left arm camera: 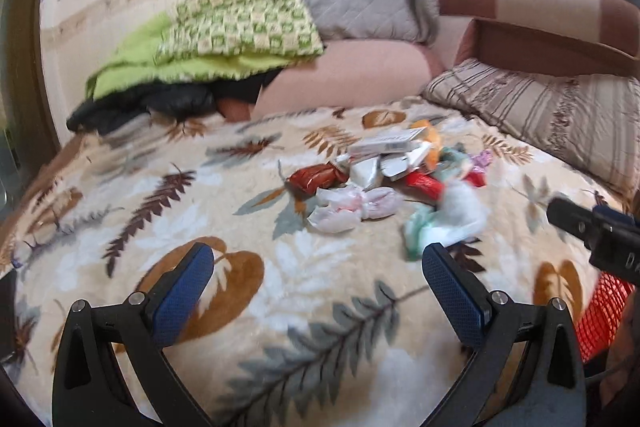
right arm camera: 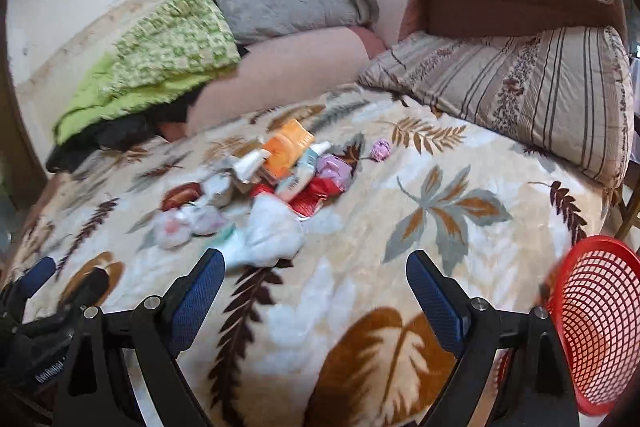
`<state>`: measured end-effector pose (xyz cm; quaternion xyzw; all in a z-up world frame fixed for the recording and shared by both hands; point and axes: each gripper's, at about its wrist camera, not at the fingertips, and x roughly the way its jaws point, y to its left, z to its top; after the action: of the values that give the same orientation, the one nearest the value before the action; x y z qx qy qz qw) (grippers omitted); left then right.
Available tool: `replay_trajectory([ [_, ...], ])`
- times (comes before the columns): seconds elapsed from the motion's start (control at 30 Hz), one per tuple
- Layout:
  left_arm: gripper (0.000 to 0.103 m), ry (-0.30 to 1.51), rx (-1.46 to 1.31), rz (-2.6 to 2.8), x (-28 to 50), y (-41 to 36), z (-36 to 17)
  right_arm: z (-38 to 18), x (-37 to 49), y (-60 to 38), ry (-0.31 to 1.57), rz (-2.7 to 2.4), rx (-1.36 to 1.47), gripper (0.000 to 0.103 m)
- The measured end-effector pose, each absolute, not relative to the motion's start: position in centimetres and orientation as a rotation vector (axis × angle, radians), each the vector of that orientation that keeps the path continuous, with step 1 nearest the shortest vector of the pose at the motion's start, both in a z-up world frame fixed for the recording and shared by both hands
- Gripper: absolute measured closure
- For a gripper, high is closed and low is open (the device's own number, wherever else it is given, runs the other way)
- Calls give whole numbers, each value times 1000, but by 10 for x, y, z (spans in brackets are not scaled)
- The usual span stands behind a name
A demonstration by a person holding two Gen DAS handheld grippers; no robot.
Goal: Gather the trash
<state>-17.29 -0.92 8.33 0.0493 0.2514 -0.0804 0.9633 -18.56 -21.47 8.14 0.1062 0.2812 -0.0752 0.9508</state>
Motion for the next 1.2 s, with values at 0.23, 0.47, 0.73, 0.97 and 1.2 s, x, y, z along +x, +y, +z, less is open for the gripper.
replay_trajectory([
  [0.23, 0, 381, 134, -161, -228, -9, 94, 95, -245, -195, 510, -226, 101, 10],
  [0.47, 0, 360, 156, -171, -235, -11, 91, 98, -264, -202, 479, -281, 84, 10],
  [0.73, 0, 396, 113, -154, -227, -5, 88, 98, -272, -198, 472, -315, 46, 10],
  [0.97, 0, 384, 127, -170, -227, -8, 84, 99, -273, -190, 462, -302, 11, 10],
  [1.2, 0, 364, 106, -177, -230, -8, 84, 102, -279, -187, 433, -278, 14, 10],
])
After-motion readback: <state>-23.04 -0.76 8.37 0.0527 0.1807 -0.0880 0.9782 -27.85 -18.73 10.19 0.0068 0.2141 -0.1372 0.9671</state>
